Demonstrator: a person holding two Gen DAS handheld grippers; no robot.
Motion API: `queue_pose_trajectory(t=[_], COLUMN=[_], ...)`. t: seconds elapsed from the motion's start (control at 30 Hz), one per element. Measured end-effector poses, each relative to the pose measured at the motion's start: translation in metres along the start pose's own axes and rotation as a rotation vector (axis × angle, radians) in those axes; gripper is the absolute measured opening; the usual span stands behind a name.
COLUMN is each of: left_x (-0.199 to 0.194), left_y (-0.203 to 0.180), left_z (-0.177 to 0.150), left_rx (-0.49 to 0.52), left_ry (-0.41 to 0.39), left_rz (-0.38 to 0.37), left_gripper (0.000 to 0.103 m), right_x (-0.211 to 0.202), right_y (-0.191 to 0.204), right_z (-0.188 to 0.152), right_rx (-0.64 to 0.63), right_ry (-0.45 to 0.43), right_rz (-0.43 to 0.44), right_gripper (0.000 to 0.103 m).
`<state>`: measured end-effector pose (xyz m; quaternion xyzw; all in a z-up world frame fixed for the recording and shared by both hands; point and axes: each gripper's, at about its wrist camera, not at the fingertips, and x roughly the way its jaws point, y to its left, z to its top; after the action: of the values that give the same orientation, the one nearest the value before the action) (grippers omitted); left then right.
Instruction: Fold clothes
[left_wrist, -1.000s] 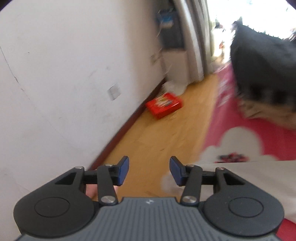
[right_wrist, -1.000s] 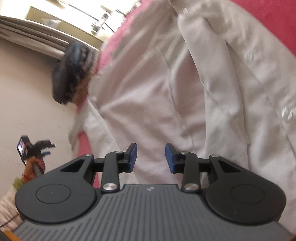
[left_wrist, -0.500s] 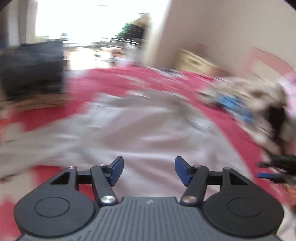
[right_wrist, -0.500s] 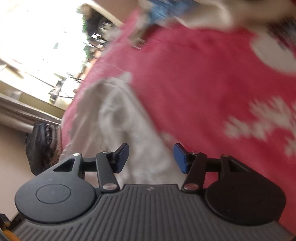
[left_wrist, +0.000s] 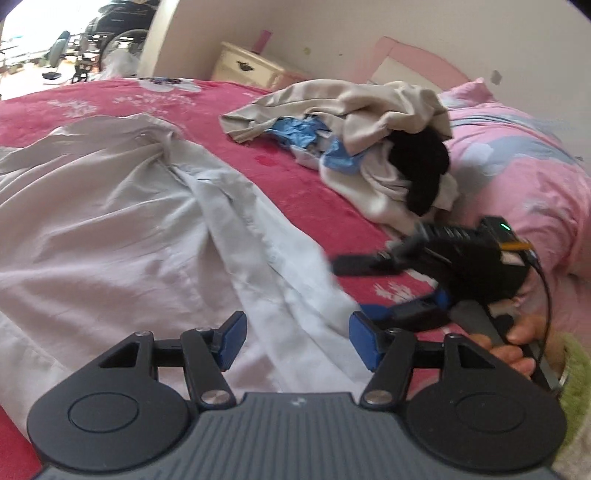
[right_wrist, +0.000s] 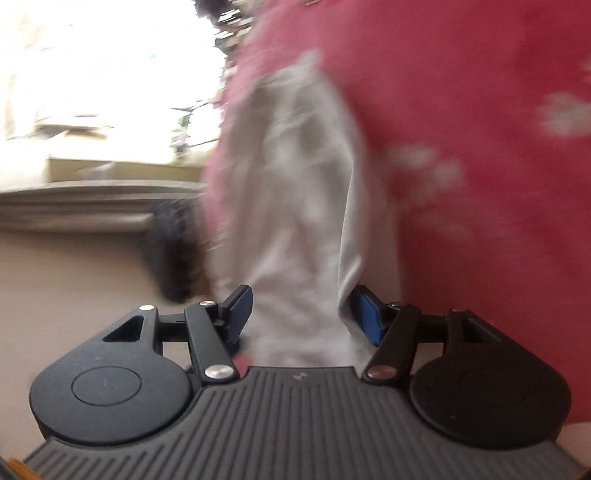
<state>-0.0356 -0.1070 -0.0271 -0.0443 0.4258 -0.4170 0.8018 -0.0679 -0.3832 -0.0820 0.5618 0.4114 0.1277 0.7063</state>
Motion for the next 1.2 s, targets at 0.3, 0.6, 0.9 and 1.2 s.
queue_pose_trajectory(t=[0.3, 0.6, 0.9, 1.2], left_x=[0.016, 0.034, 0.019, 0.018], left_y=[-0.002, 0.028, 0.058, 0.062], left_z=[-0.012, -0.031, -0.041, -0.047], left_rx=[0.061, -0.023, -0.138, -0.123], left_ry=[0.068, 0.165, 0.141, 0.125], left_rz=[0.016, 0.133, 0.201, 0.268], left_gripper=[0.063, 0.06, 0.059, 0.058], right_x=[0.097, 0.03, 0.035, 0.062], right_y=[0.007, 0.007, 0.004, 0.034], right_z=[-0.007, 0.018, 0.016, -0.009], right_rx=[0.153, 0.127, -0.045, -0.307], right_ry=[0.228, -0.009, 0.062, 0.144], right_rz=[0.184, 0.151, -0.196, -0.371], right_gripper=[0.065, 0.068, 0.068, 0.02])
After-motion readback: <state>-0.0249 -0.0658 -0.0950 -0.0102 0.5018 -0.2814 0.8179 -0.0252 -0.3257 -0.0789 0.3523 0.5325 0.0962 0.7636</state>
